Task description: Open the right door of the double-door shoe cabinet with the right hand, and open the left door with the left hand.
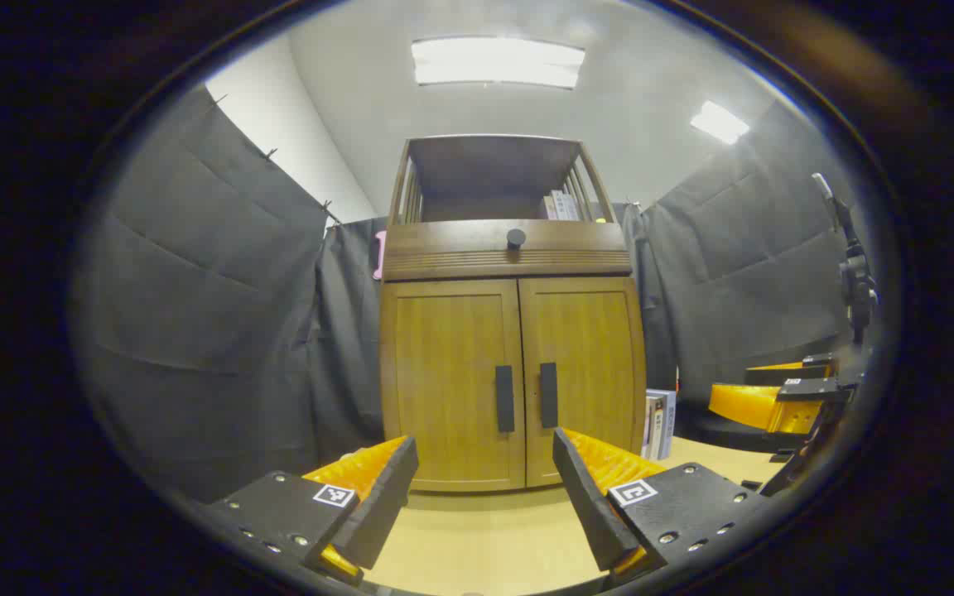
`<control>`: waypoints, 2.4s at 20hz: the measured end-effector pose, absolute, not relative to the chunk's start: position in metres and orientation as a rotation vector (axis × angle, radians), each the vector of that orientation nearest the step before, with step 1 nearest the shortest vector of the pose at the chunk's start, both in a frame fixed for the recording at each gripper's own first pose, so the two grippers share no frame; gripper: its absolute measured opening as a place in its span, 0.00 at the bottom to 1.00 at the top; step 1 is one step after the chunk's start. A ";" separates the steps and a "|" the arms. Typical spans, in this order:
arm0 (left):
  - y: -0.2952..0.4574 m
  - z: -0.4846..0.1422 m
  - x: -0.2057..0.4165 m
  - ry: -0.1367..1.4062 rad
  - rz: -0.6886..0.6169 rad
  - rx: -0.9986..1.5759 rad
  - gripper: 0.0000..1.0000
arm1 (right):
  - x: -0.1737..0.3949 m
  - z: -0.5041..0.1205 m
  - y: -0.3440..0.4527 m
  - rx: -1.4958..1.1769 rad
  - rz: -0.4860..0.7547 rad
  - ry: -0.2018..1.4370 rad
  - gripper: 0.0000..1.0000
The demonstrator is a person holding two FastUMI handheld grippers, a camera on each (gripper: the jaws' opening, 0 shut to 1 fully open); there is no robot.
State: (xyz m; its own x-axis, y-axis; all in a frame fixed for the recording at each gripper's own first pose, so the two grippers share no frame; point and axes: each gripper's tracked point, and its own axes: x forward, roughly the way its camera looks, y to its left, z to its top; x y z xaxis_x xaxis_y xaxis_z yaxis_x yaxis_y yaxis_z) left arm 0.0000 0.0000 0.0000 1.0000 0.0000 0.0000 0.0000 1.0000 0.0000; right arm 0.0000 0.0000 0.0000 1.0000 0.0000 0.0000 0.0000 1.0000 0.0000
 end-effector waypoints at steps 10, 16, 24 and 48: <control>-0.019 0.017 -0.009 -0.012 -0.009 0.052 0.99 | -0.015 0.008 -0.019 0.021 -0.019 -0.033 0.95; -0.012 0.023 -0.009 -0.013 -0.024 0.001 0.99 | -0.019 0.008 -0.008 0.000 0.024 -0.033 0.96; -0.011 -0.001 0.005 0.011 -0.023 -0.114 0.95 | 0.016 -0.005 -0.002 -0.053 0.051 -0.036 0.96; 0.048 -0.053 0.076 0.064 0.125 -0.072 0.99 | 0.187 -0.017 0.017 0.019 0.081 -0.009 0.96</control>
State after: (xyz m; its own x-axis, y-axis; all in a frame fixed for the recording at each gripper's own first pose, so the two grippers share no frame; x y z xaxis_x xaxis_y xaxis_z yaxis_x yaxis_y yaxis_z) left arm 0.0756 0.0476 -0.0528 0.9902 0.1217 -0.0680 -0.1263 0.9897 -0.0679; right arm 0.1866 0.0167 -0.0168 0.9967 0.0805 0.0099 -0.0807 0.9966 0.0188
